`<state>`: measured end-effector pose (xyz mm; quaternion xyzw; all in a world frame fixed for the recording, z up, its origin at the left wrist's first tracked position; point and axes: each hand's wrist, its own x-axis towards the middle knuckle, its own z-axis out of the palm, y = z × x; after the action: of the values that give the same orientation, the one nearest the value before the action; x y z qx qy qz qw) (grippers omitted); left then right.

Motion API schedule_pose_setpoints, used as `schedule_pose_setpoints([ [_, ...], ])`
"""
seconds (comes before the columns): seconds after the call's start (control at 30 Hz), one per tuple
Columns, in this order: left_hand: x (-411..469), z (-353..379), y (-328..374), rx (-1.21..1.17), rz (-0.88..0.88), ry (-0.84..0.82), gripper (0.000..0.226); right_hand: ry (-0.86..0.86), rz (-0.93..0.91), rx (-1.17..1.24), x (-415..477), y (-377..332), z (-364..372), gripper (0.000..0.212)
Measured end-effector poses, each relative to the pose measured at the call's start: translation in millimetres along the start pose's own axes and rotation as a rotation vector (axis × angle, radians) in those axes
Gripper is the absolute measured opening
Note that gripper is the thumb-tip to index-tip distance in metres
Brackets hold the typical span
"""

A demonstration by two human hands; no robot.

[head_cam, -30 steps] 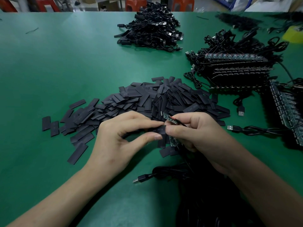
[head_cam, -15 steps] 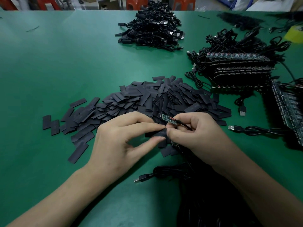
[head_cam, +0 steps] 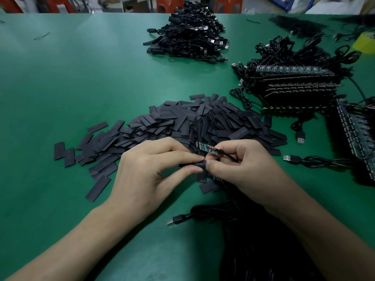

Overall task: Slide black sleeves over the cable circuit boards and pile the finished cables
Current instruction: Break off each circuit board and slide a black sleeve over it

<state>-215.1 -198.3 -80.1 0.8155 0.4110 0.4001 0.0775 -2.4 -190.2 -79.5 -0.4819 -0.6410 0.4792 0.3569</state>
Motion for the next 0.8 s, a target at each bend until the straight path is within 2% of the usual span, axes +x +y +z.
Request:
schedule_pose_setpoints([
  [0.17, 2.1, -2.7, -0.4, -0.054, -0.026, 0.033, 0.011, -0.061, -0.019, 0.01, -1.6, -6.4, -3.8, 0.017],
  [0.33, 5.4, -4.9, -1.8, -0.133, -0.106, 0.102, 0.005, -0.07, -0.016, 0.144, -0.2, -17.4, -18.4, 0.037],
  [0.5, 4.8, -5.3, -4.3, -0.167, -0.155, 0.125, 0.007, -0.097, -0.058, -0.093, -3.5, -21.3, -16.4, 0.039],
  [0.8, 4.3, -3.4, -4.1, -0.186, -0.157, 0.1, 0.018, -0.087, -0.079, -0.114, -4.6, -21.0, -13.5, 0.041],
])
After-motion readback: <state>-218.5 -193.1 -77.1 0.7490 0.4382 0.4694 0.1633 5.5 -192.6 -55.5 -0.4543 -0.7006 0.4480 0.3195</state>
